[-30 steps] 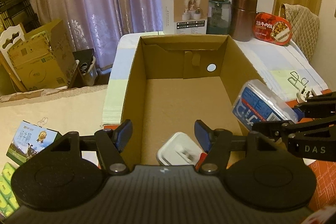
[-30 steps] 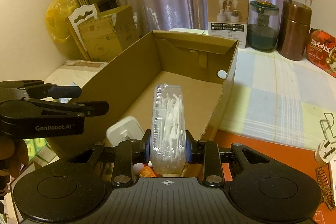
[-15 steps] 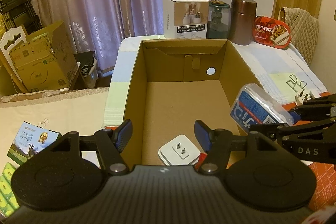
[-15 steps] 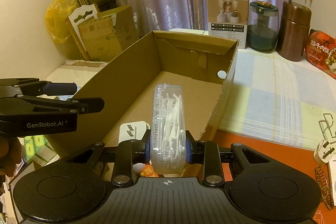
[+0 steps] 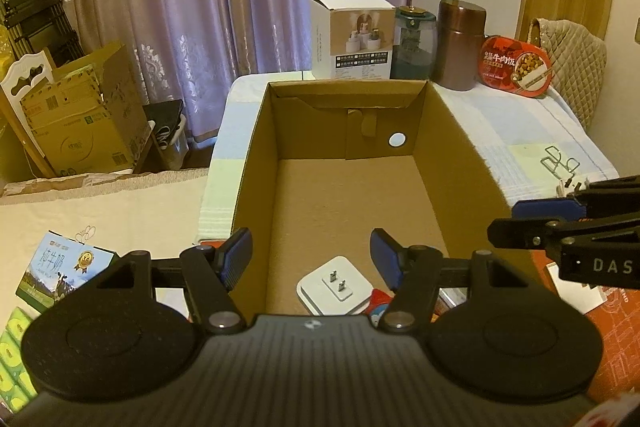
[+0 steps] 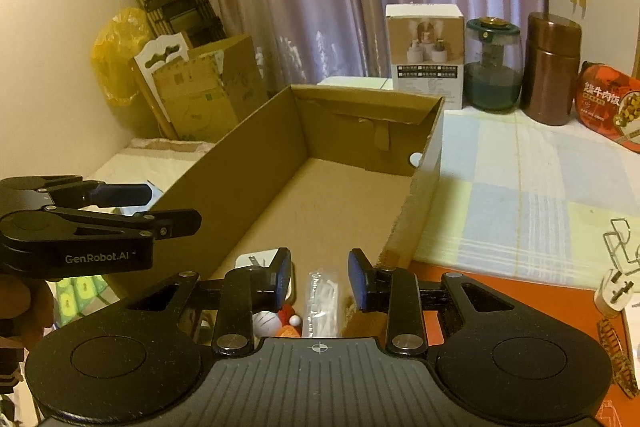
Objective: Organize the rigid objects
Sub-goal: 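Lower the clear floss box into the box and open the right tool, then move both tools over the mat toward the white tray and leopard strap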
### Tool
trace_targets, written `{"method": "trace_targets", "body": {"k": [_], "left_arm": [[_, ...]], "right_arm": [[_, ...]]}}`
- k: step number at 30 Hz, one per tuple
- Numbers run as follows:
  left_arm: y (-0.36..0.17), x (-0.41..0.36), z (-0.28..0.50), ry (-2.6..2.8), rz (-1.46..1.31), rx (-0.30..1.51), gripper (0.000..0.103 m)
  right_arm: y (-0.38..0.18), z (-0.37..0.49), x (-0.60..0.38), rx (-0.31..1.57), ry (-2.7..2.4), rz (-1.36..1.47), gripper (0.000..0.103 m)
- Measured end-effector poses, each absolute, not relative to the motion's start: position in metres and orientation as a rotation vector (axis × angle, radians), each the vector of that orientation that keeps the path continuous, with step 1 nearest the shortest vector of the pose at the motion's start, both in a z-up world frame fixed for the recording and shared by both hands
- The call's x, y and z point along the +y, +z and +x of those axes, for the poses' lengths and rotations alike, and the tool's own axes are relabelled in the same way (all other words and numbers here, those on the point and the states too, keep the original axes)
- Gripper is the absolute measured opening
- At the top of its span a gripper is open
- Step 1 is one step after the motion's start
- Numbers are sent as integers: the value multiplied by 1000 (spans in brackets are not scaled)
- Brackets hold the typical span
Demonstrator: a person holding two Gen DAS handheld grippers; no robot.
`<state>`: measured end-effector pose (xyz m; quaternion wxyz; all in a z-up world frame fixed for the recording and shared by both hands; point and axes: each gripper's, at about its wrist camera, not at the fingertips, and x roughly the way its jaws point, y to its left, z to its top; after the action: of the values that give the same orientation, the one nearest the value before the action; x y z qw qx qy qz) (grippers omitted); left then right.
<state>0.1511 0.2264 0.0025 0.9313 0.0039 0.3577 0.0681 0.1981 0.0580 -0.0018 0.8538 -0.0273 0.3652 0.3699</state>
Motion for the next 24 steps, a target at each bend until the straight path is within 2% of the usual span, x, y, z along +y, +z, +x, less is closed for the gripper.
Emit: {"method": "trace_targets", "body": {"k": [8, 24], "left_arm": [[25, 205, 130, 132, -18, 706, 61], [60, 139, 84, 86, -46, 668, 61]], "right_arm": [[18, 176, 28, 746, 757, -30, 30], [43, 132, -61, 725, 660, 60, 41]]}}
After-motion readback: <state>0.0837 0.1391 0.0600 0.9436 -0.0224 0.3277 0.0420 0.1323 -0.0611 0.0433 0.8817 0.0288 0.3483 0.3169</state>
